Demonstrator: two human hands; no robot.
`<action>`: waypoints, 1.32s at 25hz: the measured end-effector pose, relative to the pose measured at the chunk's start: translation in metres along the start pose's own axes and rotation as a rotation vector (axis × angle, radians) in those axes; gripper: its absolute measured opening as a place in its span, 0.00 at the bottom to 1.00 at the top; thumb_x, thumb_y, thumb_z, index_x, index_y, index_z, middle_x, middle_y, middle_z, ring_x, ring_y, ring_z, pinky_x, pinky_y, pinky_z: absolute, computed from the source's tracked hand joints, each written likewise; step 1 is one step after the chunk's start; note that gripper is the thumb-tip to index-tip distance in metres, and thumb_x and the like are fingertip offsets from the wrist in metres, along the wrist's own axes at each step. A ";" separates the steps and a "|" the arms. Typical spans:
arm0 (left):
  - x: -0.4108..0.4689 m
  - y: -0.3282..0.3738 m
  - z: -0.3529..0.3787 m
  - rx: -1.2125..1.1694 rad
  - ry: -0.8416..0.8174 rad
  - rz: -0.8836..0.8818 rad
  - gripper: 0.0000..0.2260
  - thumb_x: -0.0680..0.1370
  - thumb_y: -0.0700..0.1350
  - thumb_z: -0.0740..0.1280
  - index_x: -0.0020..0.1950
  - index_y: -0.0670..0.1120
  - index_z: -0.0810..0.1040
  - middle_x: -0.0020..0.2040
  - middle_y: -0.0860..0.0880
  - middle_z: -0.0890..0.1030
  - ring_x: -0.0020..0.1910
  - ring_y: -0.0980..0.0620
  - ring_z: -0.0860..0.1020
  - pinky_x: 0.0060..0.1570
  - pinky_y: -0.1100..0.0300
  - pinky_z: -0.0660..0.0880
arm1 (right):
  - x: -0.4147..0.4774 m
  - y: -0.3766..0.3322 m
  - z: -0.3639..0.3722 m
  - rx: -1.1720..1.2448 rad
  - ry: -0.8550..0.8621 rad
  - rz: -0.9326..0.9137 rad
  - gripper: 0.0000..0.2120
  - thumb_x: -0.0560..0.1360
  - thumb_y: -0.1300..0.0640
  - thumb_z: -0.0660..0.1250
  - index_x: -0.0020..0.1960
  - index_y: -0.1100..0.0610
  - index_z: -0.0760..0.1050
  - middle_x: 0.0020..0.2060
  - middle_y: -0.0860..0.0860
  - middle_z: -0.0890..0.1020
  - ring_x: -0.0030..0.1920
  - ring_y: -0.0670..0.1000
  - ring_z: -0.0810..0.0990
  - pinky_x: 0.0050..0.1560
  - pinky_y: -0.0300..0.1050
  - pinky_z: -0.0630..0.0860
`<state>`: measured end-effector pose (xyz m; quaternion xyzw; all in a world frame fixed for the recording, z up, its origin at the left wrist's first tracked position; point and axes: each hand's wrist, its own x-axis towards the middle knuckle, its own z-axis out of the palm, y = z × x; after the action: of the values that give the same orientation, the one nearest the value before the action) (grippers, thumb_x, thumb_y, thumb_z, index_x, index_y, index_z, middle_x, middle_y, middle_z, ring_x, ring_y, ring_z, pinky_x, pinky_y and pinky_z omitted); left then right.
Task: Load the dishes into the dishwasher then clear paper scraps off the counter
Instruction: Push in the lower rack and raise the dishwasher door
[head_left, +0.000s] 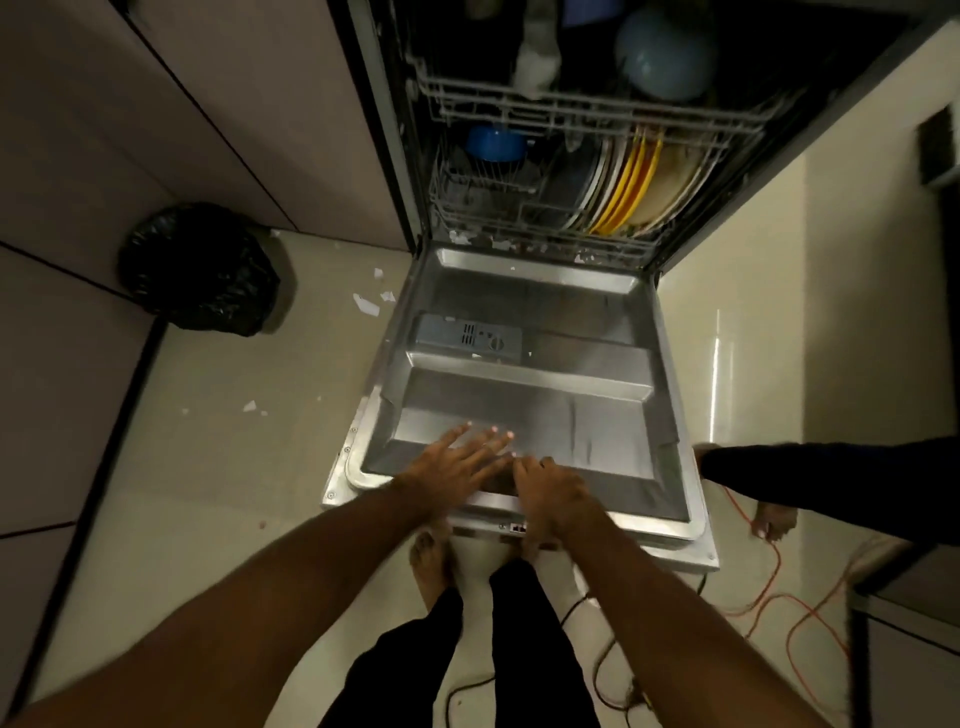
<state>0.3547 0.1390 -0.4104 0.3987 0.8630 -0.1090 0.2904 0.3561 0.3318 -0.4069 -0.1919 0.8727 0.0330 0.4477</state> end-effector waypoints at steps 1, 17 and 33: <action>-0.008 -0.010 -0.022 0.036 0.019 0.009 0.65 0.66 0.71 0.74 0.83 0.43 0.34 0.81 0.38 0.32 0.81 0.39 0.36 0.79 0.38 0.39 | -0.010 0.006 -0.024 0.003 -0.029 -0.006 0.53 0.61 0.46 0.85 0.78 0.58 0.63 0.72 0.55 0.72 0.69 0.60 0.74 0.65 0.57 0.77; -0.054 -0.175 -0.314 -0.069 0.320 -0.052 0.66 0.65 0.67 0.79 0.80 0.59 0.28 0.78 0.44 0.23 0.79 0.40 0.28 0.77 0.32 0.38 | -0.123 0.085 -0.290 0.551 0.442 -0.008 0.41 0.71 0.49 0.79 0.80 0.51 0.66 0.74 0.52 0.73 0.73 0.56 0.72 0.72 0.56 0.73; -0.008 -0.255 -0.434 -0.215 0.523 -0.461 0.40 0.76 0.50 0.76 0.83 0.50 0.58 0.81 0.45 0.63 0.78 0.41 0.65 0.77 0.44 0.63 | -0.088 0.121 -0.440 -0.040 1.090 0.334 0.49 0.64 0.30 0.79 0.73 0.58 0.68 0.67 0.55 0.74 0.69 0.59 0.72 0.79 0.61 0.59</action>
<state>-0.0123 0.1480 -0.0663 0.1754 0.9818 0.0256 0.0679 0.0201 0.3699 -0.0884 -0.0491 0.9953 0.0159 -0.0820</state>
